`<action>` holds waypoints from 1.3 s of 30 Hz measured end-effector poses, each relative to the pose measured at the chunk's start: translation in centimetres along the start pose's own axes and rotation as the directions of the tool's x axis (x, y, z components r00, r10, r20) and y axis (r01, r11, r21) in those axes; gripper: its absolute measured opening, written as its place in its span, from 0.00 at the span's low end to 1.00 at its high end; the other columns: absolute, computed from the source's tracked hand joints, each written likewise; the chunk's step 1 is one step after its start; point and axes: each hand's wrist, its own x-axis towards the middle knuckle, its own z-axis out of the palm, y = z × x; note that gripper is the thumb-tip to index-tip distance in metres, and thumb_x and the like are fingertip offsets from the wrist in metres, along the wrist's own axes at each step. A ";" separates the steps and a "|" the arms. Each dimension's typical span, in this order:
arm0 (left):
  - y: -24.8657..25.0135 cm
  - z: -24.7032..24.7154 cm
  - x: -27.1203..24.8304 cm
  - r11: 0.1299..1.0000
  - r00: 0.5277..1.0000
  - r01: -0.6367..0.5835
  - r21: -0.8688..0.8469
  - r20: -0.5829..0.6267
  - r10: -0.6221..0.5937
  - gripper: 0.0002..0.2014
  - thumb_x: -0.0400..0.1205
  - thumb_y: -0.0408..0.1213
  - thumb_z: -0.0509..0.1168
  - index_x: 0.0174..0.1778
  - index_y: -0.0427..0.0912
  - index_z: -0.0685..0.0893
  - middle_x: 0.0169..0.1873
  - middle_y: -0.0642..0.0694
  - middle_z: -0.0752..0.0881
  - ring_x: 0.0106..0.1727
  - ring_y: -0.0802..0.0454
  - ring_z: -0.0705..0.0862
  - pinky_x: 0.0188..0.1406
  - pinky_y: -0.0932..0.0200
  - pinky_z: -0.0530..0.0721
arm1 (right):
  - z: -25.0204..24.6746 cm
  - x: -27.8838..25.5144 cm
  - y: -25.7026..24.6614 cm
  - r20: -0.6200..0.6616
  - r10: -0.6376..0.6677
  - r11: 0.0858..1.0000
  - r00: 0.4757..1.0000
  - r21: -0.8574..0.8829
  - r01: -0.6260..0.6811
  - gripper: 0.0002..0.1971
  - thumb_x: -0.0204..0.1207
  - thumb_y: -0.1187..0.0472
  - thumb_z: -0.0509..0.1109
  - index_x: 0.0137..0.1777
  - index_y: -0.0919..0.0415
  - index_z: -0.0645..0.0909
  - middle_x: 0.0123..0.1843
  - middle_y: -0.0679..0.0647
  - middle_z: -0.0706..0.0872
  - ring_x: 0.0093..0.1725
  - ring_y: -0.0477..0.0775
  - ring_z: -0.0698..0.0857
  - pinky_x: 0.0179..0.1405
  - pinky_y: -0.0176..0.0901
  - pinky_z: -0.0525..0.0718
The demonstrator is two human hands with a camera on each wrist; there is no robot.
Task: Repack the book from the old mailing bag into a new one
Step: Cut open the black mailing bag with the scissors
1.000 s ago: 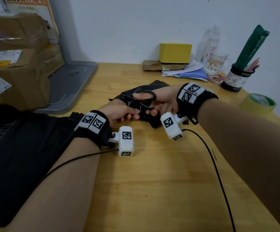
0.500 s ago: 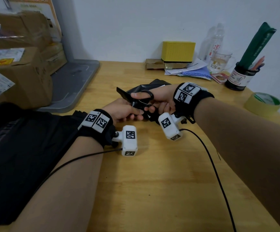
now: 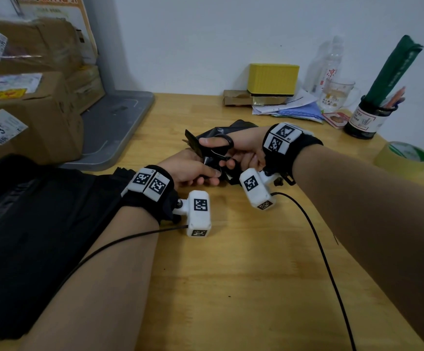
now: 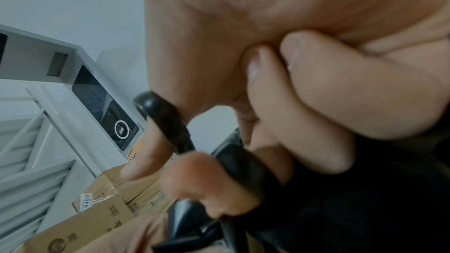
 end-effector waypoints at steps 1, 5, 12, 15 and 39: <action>0.0 -0.1 0.0 1.000 1.000 -0.003 -0.006 0.007 0.003 0.03 0.81 0.33 0.71 0.43 0.44 0.85 0.28 0.50 0.90 0.16 0.64 0.72 0.12 0.72 0.63 | -0.1 0.1 -0.1 -0.001 -0.004 1.000 1.000 -0.002 0.004 0.30 0.69 0.26 0.68 0.34 0.56 0.78 0.24 0.47 0.75 0.13 0.39 0.60 0.15 0.27 0.54; 0.1 -0.1 -0.5 0.999 0.994 -0.037 0.020 0.101 0.035 0.04 0.82 0.34 0.71 0.41 0.43 0.85 0.26 0.51 0.89 0.15 0.64 0.71 0.12 0.73 0.62 | 0.0 0.8 -0.2 0.001 -0.023 0.999 1.000 0.035 0.023 0.28 0.71 0.27 0.71 0.30 0.54 0.77 0.22 0.45 0.73 0.14 0.40 0.59 0.17 0.28 0.53; -0.1 0.5 -0.2 0.996 0.964 -0.069 -0.054 0.252 0.080 0.08 0.83 0.32 0.69 0.38 0.41 0.88 0.31 0.49 0.91 0.18 0.64 0.72 0.13 0.73 0.63 | 1.1 1.5 -1.1 -0.073 -0.094 0.994 0.993 0.056 0.098 0.31 0.54 0.24 0.75 0.20 0.53 0.75 0.22 0.45 0.70 0.15 0.40 0.59 0.16 0.25 0.55; -0.2 0.4 0.1 0.993 0.968 -0.050 -0.105 0.239 0.074 0.05 0.83 0.33 0.69 0.42 0.40 0.88 0.31 0.49 0.91 0.19 0.64 0.72 0.13 0.74 0.63 | 0.7 1.1 -1.1 -0.118 -0.091 0.988 0.989 0.110 0.104 0.32 0.56 0.23 0.76 0.26 0.53 0.74 0.25 0.45 0.70 0.17 0.41 0.58 0.18 0.26 0.55; 0.2 6.7 -7.9 0.996 0.996 0.031 -0.080 -0.084 -0.038 0.09 0.83 0.40 0.71 0.54 0.40 0.87 0.35 0.54 0.93 0.20 0.66 0.77 0.19 0.72 0.71 | 0.5 -11.7 14.8 -0.565 0.128 0.868 0.815 0.462 0.184 0.08 0.85 0.62 0.71 0.56 0.66 0.77 0.33 0.60 0.79 0.32 0.55 0.74 0.33 0.49 0.74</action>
